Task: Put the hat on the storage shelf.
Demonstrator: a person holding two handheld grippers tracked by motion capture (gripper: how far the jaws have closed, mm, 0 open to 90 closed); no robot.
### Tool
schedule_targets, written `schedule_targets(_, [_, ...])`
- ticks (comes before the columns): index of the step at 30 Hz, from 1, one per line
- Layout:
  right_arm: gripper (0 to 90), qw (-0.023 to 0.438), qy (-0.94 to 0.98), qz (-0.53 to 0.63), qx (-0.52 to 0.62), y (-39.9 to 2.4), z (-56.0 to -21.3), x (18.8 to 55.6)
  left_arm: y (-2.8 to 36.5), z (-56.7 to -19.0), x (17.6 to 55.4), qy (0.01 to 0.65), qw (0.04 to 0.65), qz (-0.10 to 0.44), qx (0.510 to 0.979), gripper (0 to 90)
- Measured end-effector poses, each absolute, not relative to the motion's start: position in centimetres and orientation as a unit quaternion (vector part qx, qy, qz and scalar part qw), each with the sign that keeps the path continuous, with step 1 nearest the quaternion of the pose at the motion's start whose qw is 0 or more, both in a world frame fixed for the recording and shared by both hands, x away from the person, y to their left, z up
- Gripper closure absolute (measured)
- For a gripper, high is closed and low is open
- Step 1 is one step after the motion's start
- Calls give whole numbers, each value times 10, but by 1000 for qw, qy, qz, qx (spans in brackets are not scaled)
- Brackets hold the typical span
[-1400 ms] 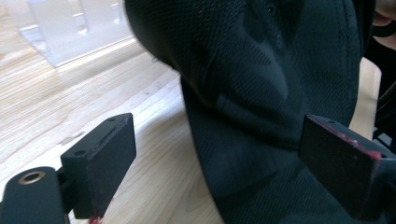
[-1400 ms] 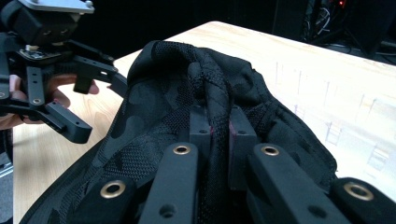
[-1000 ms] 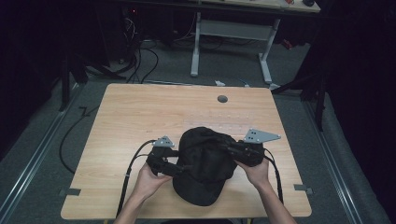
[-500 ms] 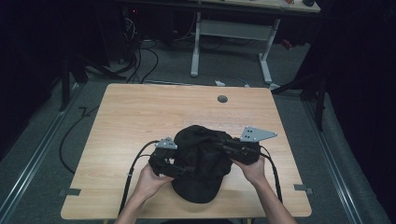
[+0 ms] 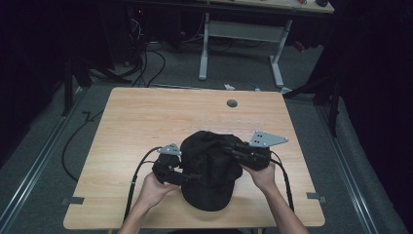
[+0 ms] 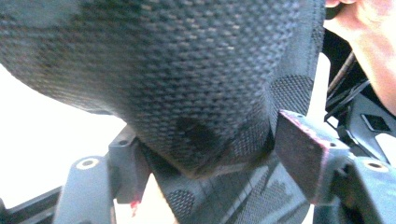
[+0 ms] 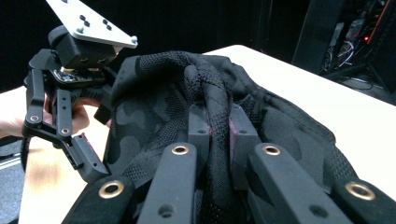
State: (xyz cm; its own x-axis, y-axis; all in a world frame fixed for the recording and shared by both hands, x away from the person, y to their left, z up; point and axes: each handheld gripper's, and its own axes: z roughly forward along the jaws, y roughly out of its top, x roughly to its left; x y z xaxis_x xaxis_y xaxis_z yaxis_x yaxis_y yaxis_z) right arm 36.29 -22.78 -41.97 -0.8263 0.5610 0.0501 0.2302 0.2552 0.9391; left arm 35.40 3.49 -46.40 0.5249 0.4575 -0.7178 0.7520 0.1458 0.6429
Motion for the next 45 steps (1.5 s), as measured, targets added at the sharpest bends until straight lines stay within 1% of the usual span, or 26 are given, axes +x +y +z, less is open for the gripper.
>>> schedule_targets(2, [828, 151, 777, 554, 259, -228, -420, 363, 36, -463, 354, 471, 591, -130, 642, 380])
schedule_targets(4, [820, 154, 775, 555, 260, -228, -420, 364, 38, -463, 354, 470, 591, -136, 642, 422])
schedule_targets(5, [820, 154, 775, 555, 260, -228, -420, 364, 39, -462, 354, 469, 592, -140, 640, 422])
schedule_targets(7, [809, 158, 771, 559, 261, -229, -420, 364, 40, -460, 353, 464, 596, -146, 639, 488])
schedule_targets(10, [803, 172, 774, 552, 258, -228, -419, 362, 41, -459, 349, 455, 594, -148, 646, 533])
schedule_targets(11, [803, 172, 774, 552, 258, -228, -419, 362, 41, -459, 347, 452, 593, -150, 649, 533])
schedule_targets(12, [793, 178, 775, 550, 254, -227, -418, 360, 41, -458, 345, 447, 593, -150, 653, 568])
schedule_targets(14, [785, 180, 775, 551, 253, -227, -416, 360, 40, -457, 342, 439, 593, -153, 657, 602])
schedule_targets(15, [785, 180, 775, 551, 253, -227, -416, 360, 41, -457, 341, 436, 594, -155, 658, 602])
schedule_targets(18, [776, 183, 775, 551, 248, -226, -413, 359, 43, -454, 338, 428, 599, -161, 657, 639])
schedule_targets(24, [751, 178, 775, 553, 249, -224, -411, 360, 47, -451, 333, 409, 612, -153, 659, 670])
schedule_targets(30, [666, 170, 776, 553, 250, -224, -410, 361, 51, -442, 327, 395, 627, -134, 659, 696])
schedule_targets(33, [556, 166, 777, 551, 257, -225, -408, 362, 52, -438, 327, 391, 630, -120, 661, 701])
schedule_targets(34, [496, 167, 775, 548, 267, -227, -408, 363, 52, -436, 327, 391, 630, -116, 660, 703])
schedule_targets(35, [496, 167, 775, 548, 267, -227, -408, 363, 53, -436, 327, 391, 631, -115, 660, 703])
schedule_targets(36, [466, 170, 774, 546, 270, -229, -408, 363, 53, -435, 327, 393, 633, -115, 657, 703])
schedule_targets(37, [407, 170, 771, 546, 280, -232, -409, 364, 54, -435, 327, 394, 634, -111, 656, 705])
schedule_targets(38, [407, 170, 771, 546, 280, -232, -409, 364, 55, -434, 327, 395, 636, -108, 654, 705])
schedule_targets(40, [370, 167, 771, 538, 297, -240, -410, 365, 58, -433, 327, 399, 642, -105, 646, 707])
schedule_targets(42, [367, 167, 771, 536, 300, -244, -412, 365, 62, -430, 328, 403, 649, -100, 638, 708])
schedule_targets(45, [366, 160, 772, 521, 327, -258, -424, 363, 67, -426, 329, 407, 657, -92, 627, 707])
